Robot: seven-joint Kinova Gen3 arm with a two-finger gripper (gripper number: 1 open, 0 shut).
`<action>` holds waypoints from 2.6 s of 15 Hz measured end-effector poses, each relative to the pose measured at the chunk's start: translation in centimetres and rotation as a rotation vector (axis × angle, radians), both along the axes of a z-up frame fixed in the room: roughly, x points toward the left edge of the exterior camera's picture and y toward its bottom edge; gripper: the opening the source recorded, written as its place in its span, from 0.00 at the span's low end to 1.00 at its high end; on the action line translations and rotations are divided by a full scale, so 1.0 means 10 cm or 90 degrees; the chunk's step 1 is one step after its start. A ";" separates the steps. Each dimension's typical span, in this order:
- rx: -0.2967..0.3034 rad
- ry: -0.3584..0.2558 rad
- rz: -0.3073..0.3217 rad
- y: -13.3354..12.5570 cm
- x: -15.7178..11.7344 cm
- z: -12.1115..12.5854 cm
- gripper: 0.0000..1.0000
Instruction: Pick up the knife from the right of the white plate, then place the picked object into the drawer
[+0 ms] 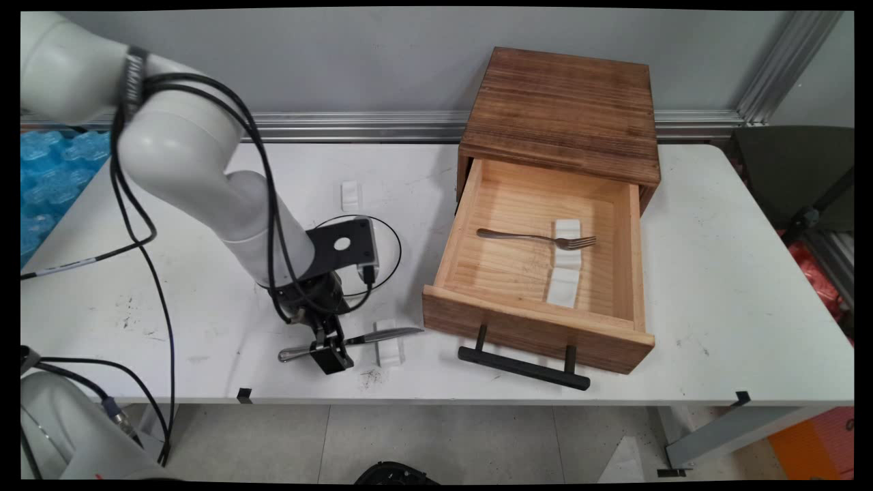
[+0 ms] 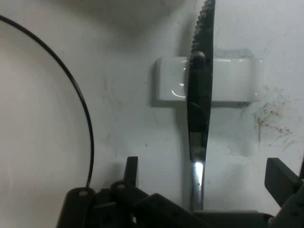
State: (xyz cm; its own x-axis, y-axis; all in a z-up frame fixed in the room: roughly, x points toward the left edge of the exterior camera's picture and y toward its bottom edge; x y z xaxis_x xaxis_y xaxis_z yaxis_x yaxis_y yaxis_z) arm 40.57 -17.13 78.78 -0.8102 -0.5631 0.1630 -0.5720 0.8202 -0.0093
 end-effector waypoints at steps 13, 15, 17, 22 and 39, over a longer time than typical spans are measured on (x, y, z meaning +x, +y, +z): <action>0.018 -0.024 -0.029 -0.10 -0.06 -0.11 1.00; 0.022 -0.027 -0.035 -0.09 -0.04 -0.09 1.00; 0.024 -0.029 -0.037 -0.09 -0.02 -0.08 0.00; 0.027 -0.032 -0.044 -0.07 0.02 -0.06 0.00; 0.038 -0.041 -0.083 0.02 0.15 0.39 0.00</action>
State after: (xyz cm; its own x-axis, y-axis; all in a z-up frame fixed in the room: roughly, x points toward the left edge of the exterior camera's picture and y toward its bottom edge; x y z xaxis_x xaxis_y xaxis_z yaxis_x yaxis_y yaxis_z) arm 42.04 -16.97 82.71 -0.8849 -0.4592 0.0781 -0.4600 0.8879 0.0087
